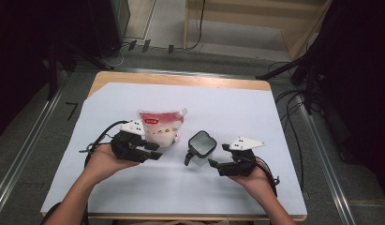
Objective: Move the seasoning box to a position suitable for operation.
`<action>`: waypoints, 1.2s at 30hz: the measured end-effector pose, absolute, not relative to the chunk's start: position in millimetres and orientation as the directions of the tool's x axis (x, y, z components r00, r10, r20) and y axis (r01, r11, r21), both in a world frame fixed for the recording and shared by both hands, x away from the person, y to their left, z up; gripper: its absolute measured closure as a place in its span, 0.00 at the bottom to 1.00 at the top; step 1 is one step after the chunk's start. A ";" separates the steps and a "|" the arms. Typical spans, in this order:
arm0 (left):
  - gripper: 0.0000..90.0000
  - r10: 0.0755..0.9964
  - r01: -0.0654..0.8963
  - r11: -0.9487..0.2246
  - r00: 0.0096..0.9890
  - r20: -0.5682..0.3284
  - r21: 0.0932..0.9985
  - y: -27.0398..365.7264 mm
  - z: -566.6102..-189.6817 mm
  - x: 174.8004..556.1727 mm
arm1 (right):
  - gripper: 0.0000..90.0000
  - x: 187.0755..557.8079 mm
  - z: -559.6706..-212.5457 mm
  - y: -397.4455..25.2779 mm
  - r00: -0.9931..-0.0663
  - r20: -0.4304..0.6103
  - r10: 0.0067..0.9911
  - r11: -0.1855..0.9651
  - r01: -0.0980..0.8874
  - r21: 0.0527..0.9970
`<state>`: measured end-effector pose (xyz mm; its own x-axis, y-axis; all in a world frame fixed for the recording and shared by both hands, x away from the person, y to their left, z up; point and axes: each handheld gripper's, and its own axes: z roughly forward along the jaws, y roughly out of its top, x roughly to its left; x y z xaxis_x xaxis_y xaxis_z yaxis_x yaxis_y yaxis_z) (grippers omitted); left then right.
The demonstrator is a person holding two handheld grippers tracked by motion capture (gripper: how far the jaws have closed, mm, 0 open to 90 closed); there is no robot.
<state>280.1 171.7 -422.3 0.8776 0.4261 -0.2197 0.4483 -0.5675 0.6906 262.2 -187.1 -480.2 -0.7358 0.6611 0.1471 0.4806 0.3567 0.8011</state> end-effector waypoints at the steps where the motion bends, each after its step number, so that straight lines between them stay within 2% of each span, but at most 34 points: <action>1: 0.82 0.420 0.440 -0.562 0.881 -0.217 0.700 166.6 -421.1 280.7 | 0.35 260.8 -476.0 -193.0 -0.730 0.137 0.669 0.346 0.469 0.813; 3: 0.89 0.414 0.428 -0.578 0.888 -0.202 0.695 161.9 -420.5 280.9 | 0.50 258.7 -468.2 -200.0 -0.722 0.139 0.678 0.317 0.457 0.831; 4: 0.93 0.414 0.428 -0.578 0.888 -0.202 0.695 161.9 -420.5 280.9 | 0.50 258.7 -468.2 -200.0 -0.722 0.139 0.678 0.317 0.457 0.831; 5: 0.97 0.406 0.415 -0.608 0.895 -0.184 0.677 154.5 -419.7 280.7 | 0.62 258.6 -463.0 -203.2 -0.719 0.129 0.683 0.308 0.444 0.842; 6: 1.00 0.406 0.415 -0.608 0.895 -0.184 0.677 154.5 -419.7 280.7 | 0.66 258.8 -461.6 -202.9 -0.713 0.126 0.690 0.308 0.447 0.840; 9: 1.00 0.379 0.413 -0.610 0.901 -0.209 0.676 141.8 -422.8 283.9 | 0.83 259.2 -462.9 -199.4 -0.704 0.136 0.698 0.327 0.481 0.813; 10: 1.00 0.379 0.413 -0.610 0.901 -0.209 0.676 141.8 -422.8 283.9 | 0.83 259.2 -462.9 -199.4 -0.704 0.136 0.698 0.327 0.481 0.813; 11: 1.00 0.375 0.409 -0.619 0.904 -0.205 0.671 133.0 -427.1 285.3 | 0.89 259.6 -465.6 -194.9 -0.705 0.137 0.696 0.354 0.503 0.789; 14: 1.00 0.377 0.419 -0.607 0.900 -0.220 0.675 122.3 -433.3 286.8 | 0.99 258.8 -464.4 -190.7 -0.710 0.142 0.690 0.357 0.504 0.786; 20: 1.00 0.402 0.439 -0.606 0.889 -0.220 0.663 103.5 -443.4 289.1 | 1.00 261.8 -463.3 -190.1 -0.688 0.223 0.690 0.316 0.564 0.763; 36: 1.00 0.435 0.446 -0.590 0.878 -0.201 0.673 96.4 -453.2 290.3 | 1.00 262.6 -466.6 -179.8 -0.712 0.166 0.682 0.369 0.531 0.763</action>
